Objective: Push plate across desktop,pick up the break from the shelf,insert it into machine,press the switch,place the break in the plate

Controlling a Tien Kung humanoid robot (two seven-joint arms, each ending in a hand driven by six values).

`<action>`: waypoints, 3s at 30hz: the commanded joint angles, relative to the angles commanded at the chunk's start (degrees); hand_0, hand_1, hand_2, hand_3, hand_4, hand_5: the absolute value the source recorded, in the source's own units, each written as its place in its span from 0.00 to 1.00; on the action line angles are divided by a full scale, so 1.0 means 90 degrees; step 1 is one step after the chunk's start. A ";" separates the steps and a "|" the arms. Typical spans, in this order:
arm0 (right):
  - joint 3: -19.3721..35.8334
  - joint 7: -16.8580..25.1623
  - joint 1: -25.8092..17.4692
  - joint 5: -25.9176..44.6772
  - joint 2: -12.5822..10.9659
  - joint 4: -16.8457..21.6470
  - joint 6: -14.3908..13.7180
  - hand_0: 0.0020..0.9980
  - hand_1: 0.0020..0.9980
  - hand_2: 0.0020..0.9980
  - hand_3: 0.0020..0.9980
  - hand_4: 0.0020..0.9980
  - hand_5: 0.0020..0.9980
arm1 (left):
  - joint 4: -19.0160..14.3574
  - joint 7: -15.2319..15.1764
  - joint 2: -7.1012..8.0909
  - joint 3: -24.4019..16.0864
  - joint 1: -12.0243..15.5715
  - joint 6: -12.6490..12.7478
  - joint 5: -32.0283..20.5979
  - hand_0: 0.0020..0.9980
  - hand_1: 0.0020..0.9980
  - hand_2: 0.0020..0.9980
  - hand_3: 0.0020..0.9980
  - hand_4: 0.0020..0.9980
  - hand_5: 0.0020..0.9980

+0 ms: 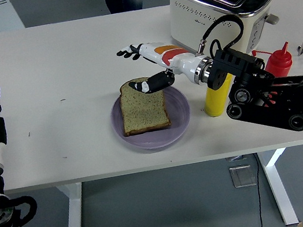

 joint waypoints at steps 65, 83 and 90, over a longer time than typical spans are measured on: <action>0.8826 0.1022 -0.5675 0.4858 -0.0753 0.1746 0.0033 0.80 0.74 0.76 0.75 0.51 0.39 | -0.0035 0.0000 0.0017 0.0055 0.0009 0.0015 0.0011 0.87 0.88 0.88 0.78 0.53 1.00; 0.9235 0.1099 -0.6571 0.5159 -0.0174 0.1600 0.0358 0.80 0.74 0.76 0.75 0.50 0.43 | -0.0034 -0.0001 0.0021 0.0103 0.0011 0.0012 0.0012 0.87 0.88 0.88 0.78 0.53 1.00; 0.9396 0.1191 -0.6699 0.5633 -0.0036 0.1527 0.0564 0.80 0.74 0.76 0.75 0.49 0.44 | -0.0030 -0.0002 0.0029 0.0141 0.0009 0.0012 0.0012 0.87 0.88 0.88 0.78 0.53 1.00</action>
